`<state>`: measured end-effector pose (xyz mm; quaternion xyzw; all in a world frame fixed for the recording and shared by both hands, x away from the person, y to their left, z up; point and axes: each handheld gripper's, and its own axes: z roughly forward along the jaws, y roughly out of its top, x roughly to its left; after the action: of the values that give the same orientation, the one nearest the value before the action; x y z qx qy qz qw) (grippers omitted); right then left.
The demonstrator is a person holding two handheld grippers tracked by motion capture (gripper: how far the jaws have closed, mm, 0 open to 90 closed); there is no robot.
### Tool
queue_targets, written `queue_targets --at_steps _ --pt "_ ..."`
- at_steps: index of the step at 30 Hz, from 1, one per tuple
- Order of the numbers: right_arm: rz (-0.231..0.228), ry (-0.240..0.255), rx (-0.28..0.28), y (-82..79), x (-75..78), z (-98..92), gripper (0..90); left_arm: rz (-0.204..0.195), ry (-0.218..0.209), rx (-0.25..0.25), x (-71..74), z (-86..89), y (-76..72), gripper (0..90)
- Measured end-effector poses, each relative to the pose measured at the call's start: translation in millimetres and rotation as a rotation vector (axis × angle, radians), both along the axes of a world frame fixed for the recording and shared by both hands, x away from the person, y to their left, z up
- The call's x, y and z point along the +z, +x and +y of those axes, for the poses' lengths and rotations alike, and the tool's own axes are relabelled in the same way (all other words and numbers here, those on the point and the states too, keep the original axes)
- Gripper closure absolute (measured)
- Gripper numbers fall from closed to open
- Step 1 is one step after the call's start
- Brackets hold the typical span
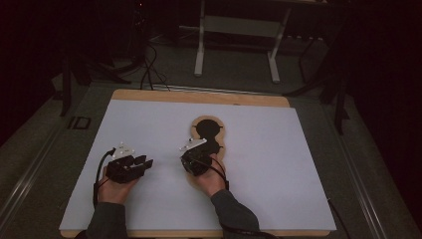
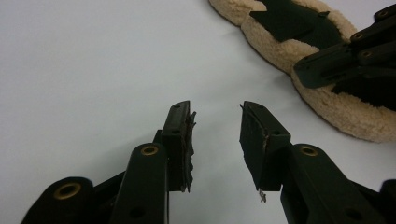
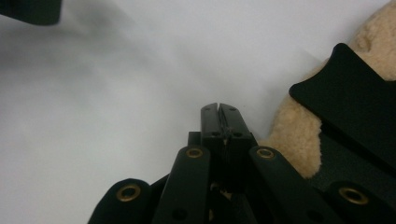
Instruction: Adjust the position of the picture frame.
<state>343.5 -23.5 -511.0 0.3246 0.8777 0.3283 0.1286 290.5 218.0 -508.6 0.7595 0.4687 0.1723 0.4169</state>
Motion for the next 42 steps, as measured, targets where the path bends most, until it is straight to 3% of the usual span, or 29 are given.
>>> queue_targets --at_steps 11,23,42 --pt "-0.002 -0.034 0.006 0.1 -3.6 2.1 90.0 0.001 0.002 -0.001 -0.2 -0.3 0.1 64.3" --pt "-0.008 -0.131 0.022 -4.3 0.3 9.4 90.0 0.0 0.003 -0.002 -0.2 0.6 0.2 64.2" --pt "0.011 -0.208 0.062 -9.6 3.5 6.9 90.0 -0.001 0.002 0.004 -0.4 1.7 0.3 64.0"
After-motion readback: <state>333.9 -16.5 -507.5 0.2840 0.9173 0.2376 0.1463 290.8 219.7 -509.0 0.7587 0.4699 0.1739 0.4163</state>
